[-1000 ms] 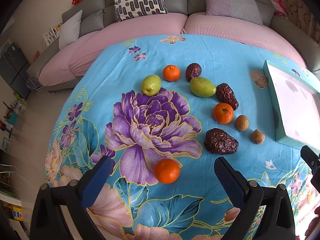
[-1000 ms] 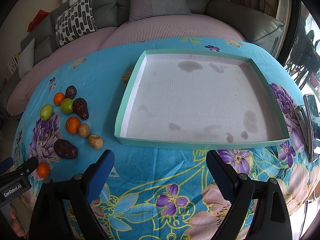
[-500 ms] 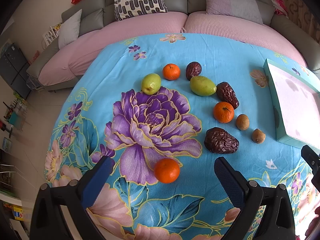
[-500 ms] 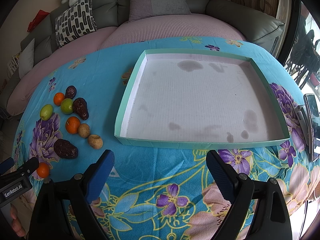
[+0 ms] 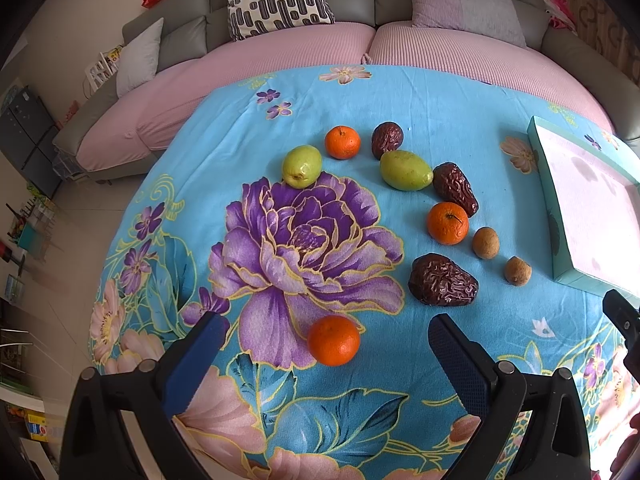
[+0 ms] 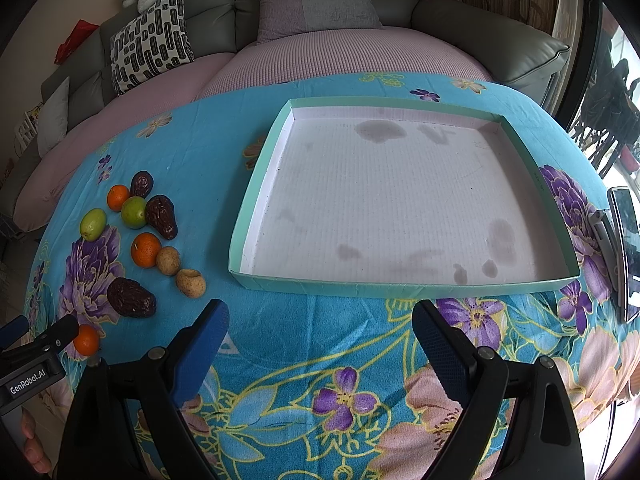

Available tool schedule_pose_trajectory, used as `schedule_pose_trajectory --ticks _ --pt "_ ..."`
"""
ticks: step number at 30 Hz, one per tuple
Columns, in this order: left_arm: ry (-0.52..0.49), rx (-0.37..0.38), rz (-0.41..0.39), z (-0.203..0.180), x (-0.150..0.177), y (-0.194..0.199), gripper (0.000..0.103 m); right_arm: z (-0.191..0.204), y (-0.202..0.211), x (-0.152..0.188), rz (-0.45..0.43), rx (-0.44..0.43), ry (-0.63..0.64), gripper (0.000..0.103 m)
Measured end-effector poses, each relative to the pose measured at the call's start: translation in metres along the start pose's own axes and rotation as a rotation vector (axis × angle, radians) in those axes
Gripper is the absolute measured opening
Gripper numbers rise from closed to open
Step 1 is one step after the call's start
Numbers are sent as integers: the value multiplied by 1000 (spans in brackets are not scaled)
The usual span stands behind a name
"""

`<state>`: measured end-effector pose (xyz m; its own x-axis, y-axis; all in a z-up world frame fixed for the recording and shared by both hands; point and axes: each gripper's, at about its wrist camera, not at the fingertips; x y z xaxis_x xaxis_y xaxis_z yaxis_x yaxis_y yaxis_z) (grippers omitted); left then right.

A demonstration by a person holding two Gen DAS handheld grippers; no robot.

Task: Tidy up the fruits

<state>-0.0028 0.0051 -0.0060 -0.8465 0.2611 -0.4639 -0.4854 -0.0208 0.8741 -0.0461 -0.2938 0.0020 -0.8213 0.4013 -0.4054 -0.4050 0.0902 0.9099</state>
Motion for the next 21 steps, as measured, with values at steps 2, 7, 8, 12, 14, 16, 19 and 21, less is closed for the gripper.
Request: schedule_pose_trajectory --ticks 2,7,8,12,14,16,19,21 --pt "0 -1 -5 0 0 0 103 0 0 0 0 0 0 93" --pt "2 1 -7 0 -1 0 103 0 0 -1 1 1 0 93" --pt "2 1 -7 0 0 0 103 0 0 -1 1 1 0 93" --pt "21 -2 -76 0 -3 3 103 1 -1 1 3 2 3 93" --pt "29 6 -84 2 -3 5 103 1 -1 1 5 3 6 93" --pt "35 23 -75 4 -3 5 103 3 -2 1 7 5 11 93" --pt "46 42 -53 8 -4 4 103 4 -3 0 13 6 21 93" --pt "58 62 -40 12 -5 4 103 5 -4 0 18 7 29 93"
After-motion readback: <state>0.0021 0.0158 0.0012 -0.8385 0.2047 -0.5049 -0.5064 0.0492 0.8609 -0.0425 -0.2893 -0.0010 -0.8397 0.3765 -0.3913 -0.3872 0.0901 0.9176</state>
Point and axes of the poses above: each gripper's, at about its wrist camera, not at the fingertips, and y roughly against the way its jaws point, z to its left, x to its underside, and after that the axes turned 5 degrees about z, right-handed
